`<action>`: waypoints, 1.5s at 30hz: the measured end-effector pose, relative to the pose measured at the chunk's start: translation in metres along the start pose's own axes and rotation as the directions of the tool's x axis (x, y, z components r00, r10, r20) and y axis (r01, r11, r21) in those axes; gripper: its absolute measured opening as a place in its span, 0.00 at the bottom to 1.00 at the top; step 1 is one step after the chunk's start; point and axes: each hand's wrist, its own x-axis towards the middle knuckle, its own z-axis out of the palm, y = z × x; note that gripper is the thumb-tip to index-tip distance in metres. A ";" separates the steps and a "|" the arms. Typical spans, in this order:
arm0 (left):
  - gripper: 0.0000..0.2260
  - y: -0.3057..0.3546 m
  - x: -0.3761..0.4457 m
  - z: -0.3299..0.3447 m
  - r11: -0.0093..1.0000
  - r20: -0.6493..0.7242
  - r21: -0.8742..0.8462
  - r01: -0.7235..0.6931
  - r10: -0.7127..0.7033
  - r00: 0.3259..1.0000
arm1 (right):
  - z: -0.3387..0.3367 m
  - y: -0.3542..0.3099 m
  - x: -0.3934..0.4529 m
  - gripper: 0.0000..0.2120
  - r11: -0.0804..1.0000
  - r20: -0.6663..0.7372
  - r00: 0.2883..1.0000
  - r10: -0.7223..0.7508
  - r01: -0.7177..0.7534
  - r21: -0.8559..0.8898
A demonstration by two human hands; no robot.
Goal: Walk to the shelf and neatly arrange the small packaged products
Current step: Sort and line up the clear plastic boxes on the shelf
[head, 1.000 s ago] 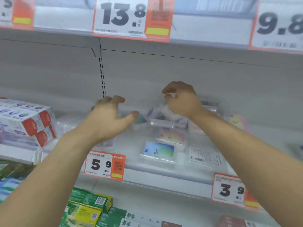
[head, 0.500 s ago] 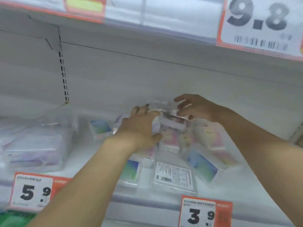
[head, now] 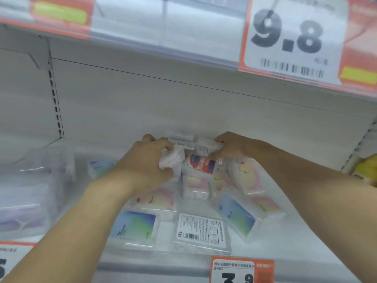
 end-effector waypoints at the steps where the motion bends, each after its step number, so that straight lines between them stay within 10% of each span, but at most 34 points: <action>1: 0.18 -0.001 0.000 -0.003 0.999 -0.029 -0.028 0.020 -0.021 0.999 | 0.000 0.002 -0.001 0.28 0.999 -0.050 0.999 -0.016 0.017 0.029; 5: 0.10 -0.002 -0.001 -0.011 0.970 -0.227 -0.220 0.105 -0.155 0.961 | -0.008 -0.002 -0.031 0.27 0.977 -0.306 0.949 -0.071 0.128 0.171; 9: 0.06 0.004 -0.003 -0.017 0.938 -0.261 -0.344 0.048 -0.145 0.954 | -0.010 -0.013 -0.079 0.17 0.756 -0.277 0.957 -0.091 0.247 0.606; 18: 0.14 0.017 -0.022 -0.016 0.998 0.282 -0.004 0.055 -0.052 0.958 | 0.004 0.015 -0.128 0.18 0.986 -0.302 0.953 -0.018 0.066 0.153; 21: 0.16 0.017 -0.024 -0.019 0.999 0.301 -0.007 0.050 -0.045 0.953 | 0.008 0.022 -0.136 0.21 0.977 -0.052 0.997 -0.054 0.063 0.202; 24: 0.20 0.012 -0.026 -0.019 0.999 0.293 -0.021 0.028 -0.021 0.956 | 0.010 0.007 -0.125 0.20 0.918 -0.140 0.980 -0.138 0.180 0.353; 31: 0.29 -0.010 -0.036 -0.022 0.995 0.458 -0.093 0.020 0.025 0.889 | 0.011 -0.045 -0.055 0.36 0.990 0.171 0.985 -0.032 0.054 -0.128; 34: 0.27 -0.012 -0.038 -0.027 0.995 0.487 -0.102 0.008 0.043 0.872 | 0.011 -0.047 -0.045 0.36 0.991 0.076 0.996 -0.055 0.064 -0.120; 40: 0.11 -0.011 -0.023 -0.022 0.901 0.088 -0.418 0.119 -0.090 0.992 | -0.004 -0.041 -0.073 0.45 0.914 -0.358 0.923 -0.143 0.262 0.311; 45: 0.13 -0.040 -0.002 -0.001 0.943 -0.106 -0.145 0.299 -0.315 0.943 | 0.005 -0.035 -0.111 0.41 0.796 -0.470 0.879 -0.074 0.337 0.504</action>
